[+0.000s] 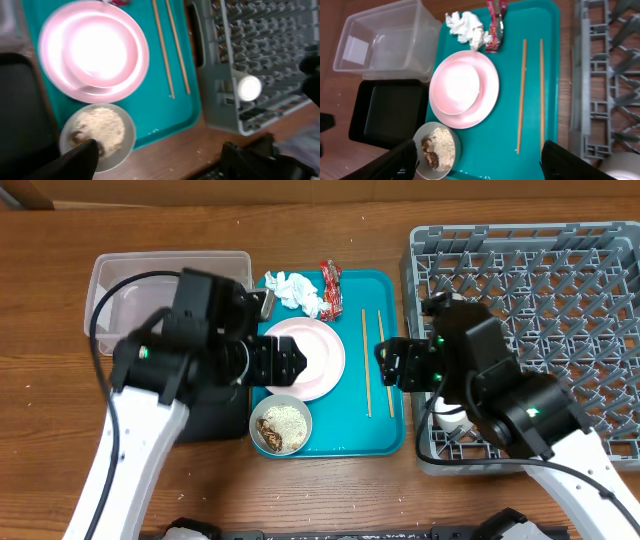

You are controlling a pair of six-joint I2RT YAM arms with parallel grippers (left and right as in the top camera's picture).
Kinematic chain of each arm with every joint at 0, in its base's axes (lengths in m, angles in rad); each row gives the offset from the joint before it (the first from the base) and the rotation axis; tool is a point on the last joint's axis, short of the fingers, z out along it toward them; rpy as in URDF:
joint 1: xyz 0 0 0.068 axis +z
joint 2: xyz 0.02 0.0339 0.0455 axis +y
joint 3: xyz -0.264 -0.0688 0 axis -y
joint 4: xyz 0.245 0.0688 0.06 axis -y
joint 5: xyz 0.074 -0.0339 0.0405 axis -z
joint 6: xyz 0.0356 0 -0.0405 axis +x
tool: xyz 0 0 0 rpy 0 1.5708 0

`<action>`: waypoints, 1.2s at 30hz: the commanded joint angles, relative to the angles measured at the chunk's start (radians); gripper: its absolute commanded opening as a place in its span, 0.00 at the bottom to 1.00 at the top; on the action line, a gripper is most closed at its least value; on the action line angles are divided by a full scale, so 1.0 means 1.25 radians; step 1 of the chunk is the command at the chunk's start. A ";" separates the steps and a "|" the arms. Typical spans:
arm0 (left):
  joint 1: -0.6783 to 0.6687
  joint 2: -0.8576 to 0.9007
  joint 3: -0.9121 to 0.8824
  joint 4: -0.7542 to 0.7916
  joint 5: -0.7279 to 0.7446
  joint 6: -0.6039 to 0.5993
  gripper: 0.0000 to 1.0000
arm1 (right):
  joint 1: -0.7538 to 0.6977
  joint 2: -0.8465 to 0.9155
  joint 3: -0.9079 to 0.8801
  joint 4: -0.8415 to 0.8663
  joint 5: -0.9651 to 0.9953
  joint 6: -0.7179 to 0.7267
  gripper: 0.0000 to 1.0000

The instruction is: Sort waste into correct bins and load items into the dishwasher

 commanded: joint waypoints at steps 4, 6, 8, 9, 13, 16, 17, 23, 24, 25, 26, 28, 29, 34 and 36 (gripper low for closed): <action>-0.029 -0.074 0.020 -0.032 -0.272 -0.084 0.82 | 0.010 0.011 0.014 0.004 -0.007 -0.014 0.86; -0.037 -0.064 0.013 -0.052 -0.269 -0.091 0.80 | 0.010 0.011 0.014 0.003 -0.007 -0.014 0.91; -0.057 -0.048 -0.009 -0.064 -0.267 -0.105 0.79 | 0.010 0.011 0.014 0.000 -0.007 -0.014 0.95; -0.073 -0.039 -0.026 -0.061 -0.260 -0.105 0.77 | 0.010 0.011 0.014 0.000 -0.007 -0.014 0.96; -0.178 0.014 -0.117 -0.006 -0.271 -0.108 0.77 | 0.001 0.002 0.014 -0.019 0.050 0.046 1.00; -0.245 0.068 -0.175 0.032 -0.326 -0.155 0.78 | -0.032 -0.031 0.015 -0.028 0.084 0.083 1.00; -0.258 0.087 -0.187 0.041 -0.337 -0.175 0.78 | -0.053 -0.049 0.015 -0.031 0.089 0.090 1.00; -0.281 0.201 -0.227 0.117 -0.318 -0.222 0.68 | -0.137 -0.117 0.014 -0.065 0.080 0.089 1.00; -0.284 0.227 -0.227 0.128 -0.310 -0.221 0.67 | -0.143 -0.121 0.014 -0.078 0.080 0.089 1.00; -0.286 0.248 -0.227 0.140 -0.310 -0.221 0.66 | -0.145 -0.121 0.014 -0.087 0.080 0.089 1.00; -0.288 0.275 -0.227 0.155 -0.310 -0.221 0.63 | -0.144 -0.120 0.014 -0.097 0.080 0.089 1.00; -0.290 0.318 -0.227 0.175 -0.292 -0.215 0.56 | -0.144 -0.113 0.014 -0.114 0.080 0.089 1.00; -0.290 0.339 -0.227 0.182 -0.273 -0.211 0.52 | -0.144 -0.109 0.014 -0.122 0.080 0.089 1.00; -0.290 0.408 -0.227 0.194 -0.243 -0.211 0.26 | -0.144 -0.088 0.014 -0.143 0.080 0.089 1.00; -0.290 0.416 -0.227 0.193 -0.241 -0.212 0.04 | -0.144 -0.082 0.014 -0.145 0.080 0.089 1.00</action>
